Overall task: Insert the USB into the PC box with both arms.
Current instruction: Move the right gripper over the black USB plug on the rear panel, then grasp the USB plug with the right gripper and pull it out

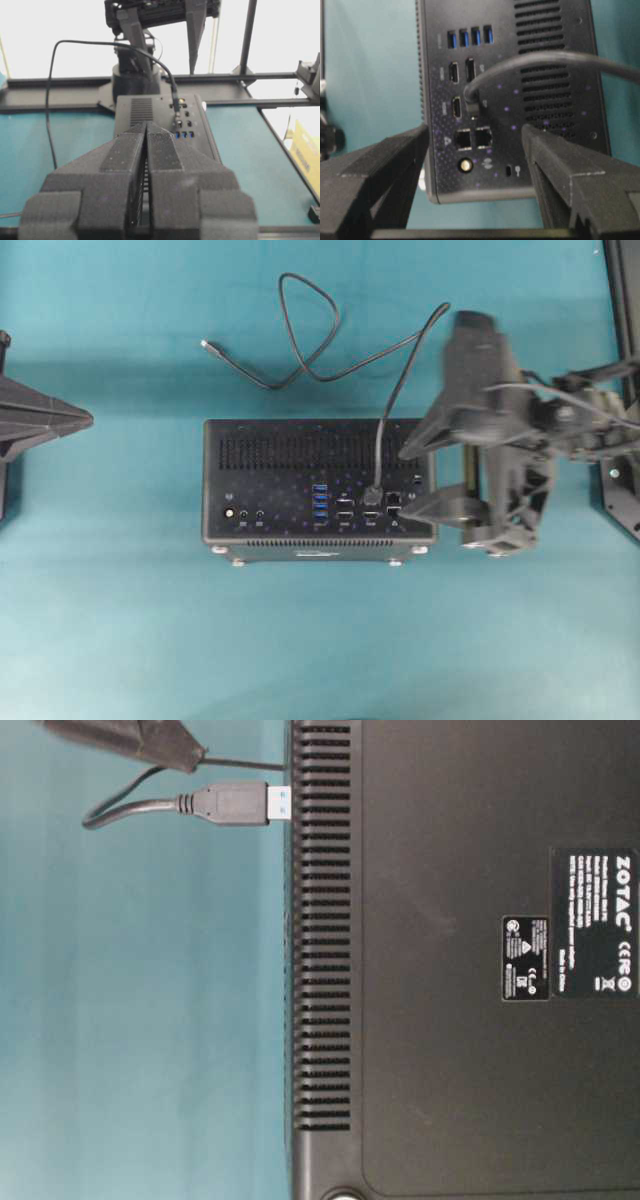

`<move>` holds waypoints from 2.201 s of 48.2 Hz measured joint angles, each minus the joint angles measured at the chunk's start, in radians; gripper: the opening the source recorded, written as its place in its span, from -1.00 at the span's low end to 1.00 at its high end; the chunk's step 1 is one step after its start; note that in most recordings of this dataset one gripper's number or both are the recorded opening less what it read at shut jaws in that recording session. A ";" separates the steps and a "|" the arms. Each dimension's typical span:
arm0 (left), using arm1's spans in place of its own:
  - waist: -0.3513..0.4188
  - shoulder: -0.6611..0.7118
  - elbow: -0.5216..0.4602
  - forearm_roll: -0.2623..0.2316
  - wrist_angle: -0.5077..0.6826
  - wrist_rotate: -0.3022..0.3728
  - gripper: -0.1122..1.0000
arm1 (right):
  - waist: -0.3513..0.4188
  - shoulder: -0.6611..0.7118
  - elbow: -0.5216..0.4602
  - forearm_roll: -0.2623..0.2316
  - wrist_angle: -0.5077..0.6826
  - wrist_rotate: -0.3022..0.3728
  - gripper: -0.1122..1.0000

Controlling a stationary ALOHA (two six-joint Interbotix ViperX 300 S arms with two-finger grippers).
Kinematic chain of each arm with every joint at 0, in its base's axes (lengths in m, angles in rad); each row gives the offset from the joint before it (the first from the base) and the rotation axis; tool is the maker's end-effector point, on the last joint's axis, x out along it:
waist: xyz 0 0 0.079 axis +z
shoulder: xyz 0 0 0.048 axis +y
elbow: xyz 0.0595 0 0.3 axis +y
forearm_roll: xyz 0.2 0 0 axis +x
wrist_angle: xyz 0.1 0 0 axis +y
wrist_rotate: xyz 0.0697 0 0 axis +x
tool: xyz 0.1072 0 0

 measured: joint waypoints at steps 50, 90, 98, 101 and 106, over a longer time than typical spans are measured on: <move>-0.003 -0.051 0.009 0.000 0.048 -0.012 -0.80 | 0.002 0.158 -0.161 -0.035 0.135 0.003 0.34; -0.003 -0.051 0.009 0.000 0.049 -0.028 -0.80 | 0.008 0.161 -0.153 -0.035 0.138 0.002 -0.46; -0.003 -0.052 0.009 0.000 0.049 -0.028 -0.80 | 0.011 0.163 -0.153 -0.035 0.137 0.002 -0.59; -0.003 -0.052 0.009 0.000 0.049 -0.028 -0.80 | 0.011 0.161 -0.153 -0.035 0.137 0.003 -0.59; -0.003 -0.051 0.009 0.000 0.049 -0.028 -0.80 | 0.009 0.163 -0.153 -0.035 0.137 0.002 -0.60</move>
